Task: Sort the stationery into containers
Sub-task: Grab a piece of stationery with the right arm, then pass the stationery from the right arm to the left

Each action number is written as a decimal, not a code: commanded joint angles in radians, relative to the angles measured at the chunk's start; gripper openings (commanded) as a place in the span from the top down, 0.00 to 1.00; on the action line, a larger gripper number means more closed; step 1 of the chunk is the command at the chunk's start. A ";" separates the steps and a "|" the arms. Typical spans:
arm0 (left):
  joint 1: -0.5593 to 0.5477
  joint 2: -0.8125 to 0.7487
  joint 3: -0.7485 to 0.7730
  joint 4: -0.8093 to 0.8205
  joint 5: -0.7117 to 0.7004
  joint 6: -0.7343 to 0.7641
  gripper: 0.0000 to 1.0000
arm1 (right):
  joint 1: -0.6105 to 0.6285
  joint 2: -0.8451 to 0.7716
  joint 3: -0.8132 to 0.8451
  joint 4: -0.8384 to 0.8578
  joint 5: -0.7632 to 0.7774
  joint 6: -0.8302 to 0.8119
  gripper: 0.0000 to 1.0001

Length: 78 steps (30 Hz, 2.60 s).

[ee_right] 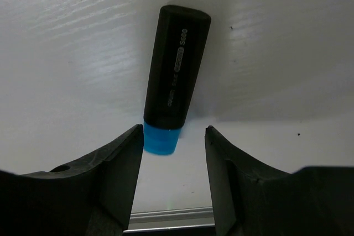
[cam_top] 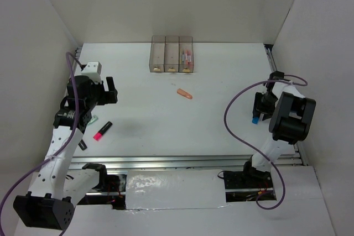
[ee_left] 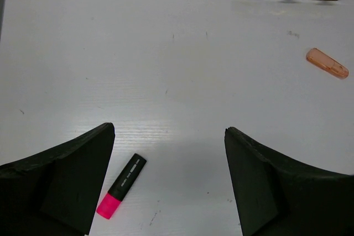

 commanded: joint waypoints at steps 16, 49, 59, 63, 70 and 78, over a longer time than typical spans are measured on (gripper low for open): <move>0.012 -0.052 -0.052 0.116 0.397 0.230 0.13 | 0.230 0.015 0.123 -0.010 -0.132 -0.148 0.93; -0.319 0.277 0.035 0.374 0.858 -0.482 0.35 | 1.181 -0.741 -0.260 0.551 0.127 -0.835 1.00; -0.416 0.353 0.167 0.119 0.800 -0.249 0.33 | 1.330 -0.844 -0.368 0.547 0.140 -1.041 1.00; -0.462 0.376 0.226 0.052 0.735 -0.178 0.33 | 1.352 -0.815 -0.342 0.513 0.148 -1.036 1.00; -0.496 0.387 0.232 0.041 0.704 -0.161 0.34 | 1.353 -0.751 -0.264 0.465 0.162 -0.981 1.00; -0.506 0.399 0.241 0.029 0.666 -0.149 0.39 | 1.355 -0.734 -0.250 0.464 0.162 -0.975 1.00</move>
